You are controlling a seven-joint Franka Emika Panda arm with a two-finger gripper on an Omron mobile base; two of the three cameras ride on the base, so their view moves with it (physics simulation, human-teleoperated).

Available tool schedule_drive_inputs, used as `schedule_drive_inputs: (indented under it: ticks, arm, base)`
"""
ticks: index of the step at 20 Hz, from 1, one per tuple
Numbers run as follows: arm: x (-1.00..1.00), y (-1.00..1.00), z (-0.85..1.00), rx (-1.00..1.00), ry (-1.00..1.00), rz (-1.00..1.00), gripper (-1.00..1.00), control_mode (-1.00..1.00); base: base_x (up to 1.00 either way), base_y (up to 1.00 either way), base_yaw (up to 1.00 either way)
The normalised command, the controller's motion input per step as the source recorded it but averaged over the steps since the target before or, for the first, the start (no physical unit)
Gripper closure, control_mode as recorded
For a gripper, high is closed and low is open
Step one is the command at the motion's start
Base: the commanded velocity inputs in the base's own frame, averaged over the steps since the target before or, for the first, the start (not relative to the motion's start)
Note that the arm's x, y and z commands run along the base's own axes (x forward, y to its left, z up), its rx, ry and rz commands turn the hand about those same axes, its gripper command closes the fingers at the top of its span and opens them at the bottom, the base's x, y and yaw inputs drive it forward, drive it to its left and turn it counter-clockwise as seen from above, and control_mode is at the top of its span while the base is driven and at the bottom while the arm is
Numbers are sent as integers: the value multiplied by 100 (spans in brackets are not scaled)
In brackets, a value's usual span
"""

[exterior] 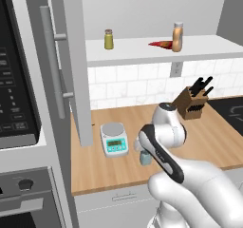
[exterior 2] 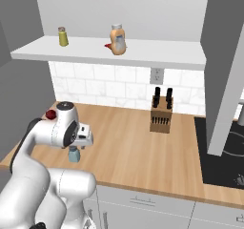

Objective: Put the shaker and condiment bottle from the counter next to their counterparts in the cabinet.

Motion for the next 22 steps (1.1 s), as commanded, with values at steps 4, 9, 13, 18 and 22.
schedule_drive_inputs:
  ticks: [4,9,13,18,22]
  arm:
    - [0,0,-43,0,-1,0,-100,-100]
    - [0,0,-44,0,-4,0,-100,-100]
    - [0,0,-36,0,-4,0,-100,-100]
    - [-10,0,-29,0,-1,-2,-100,-100]
    - [-23,0,-26,0,0,-5,-100,-100]
  base:
    - [0,0,0]
    - [0,0,0]
    - [0,0,0]
    - [0,0,0]
    - [0,0,0]
